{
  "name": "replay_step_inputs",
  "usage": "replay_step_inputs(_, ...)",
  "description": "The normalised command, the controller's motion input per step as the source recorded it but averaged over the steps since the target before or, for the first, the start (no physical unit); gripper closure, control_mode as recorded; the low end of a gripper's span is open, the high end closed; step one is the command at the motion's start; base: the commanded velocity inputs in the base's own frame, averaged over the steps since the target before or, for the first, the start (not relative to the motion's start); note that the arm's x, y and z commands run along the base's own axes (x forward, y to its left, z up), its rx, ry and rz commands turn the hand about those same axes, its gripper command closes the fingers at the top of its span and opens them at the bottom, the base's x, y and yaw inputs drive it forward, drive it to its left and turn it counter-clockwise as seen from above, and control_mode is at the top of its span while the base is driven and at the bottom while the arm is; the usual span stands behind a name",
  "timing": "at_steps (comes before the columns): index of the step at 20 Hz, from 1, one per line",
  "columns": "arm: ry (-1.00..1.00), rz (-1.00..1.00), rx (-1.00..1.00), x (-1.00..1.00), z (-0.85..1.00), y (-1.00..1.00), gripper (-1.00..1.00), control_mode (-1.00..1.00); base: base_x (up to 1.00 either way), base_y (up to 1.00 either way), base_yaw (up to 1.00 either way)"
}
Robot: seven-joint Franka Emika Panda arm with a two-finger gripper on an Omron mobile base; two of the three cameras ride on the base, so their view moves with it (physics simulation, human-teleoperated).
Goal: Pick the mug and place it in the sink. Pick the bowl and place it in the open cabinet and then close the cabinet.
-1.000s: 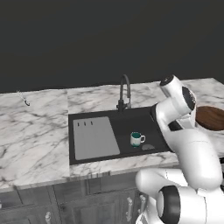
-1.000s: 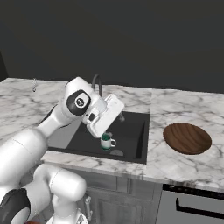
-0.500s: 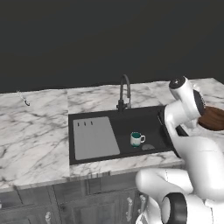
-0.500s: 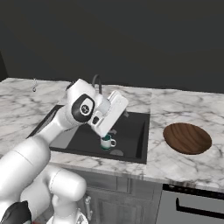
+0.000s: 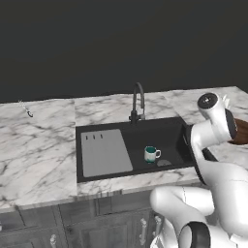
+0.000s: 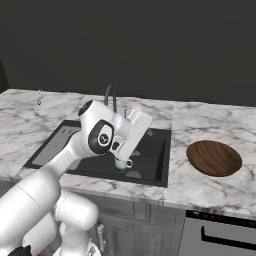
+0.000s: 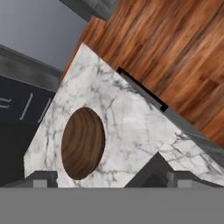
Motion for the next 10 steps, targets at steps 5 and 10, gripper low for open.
replay_step_inputs(5, 0.00, -0.06, 0.00, 0.04, 0.00, -0.29, -1.00, -1.00, 0.00, 0.00, 0.00)
replay_step_inputs(10, 0.00, -0.01, 0.00, 0.15, 0.00, -0.11, -1.00, -1.00, 0.00, 0.00, 0.00)
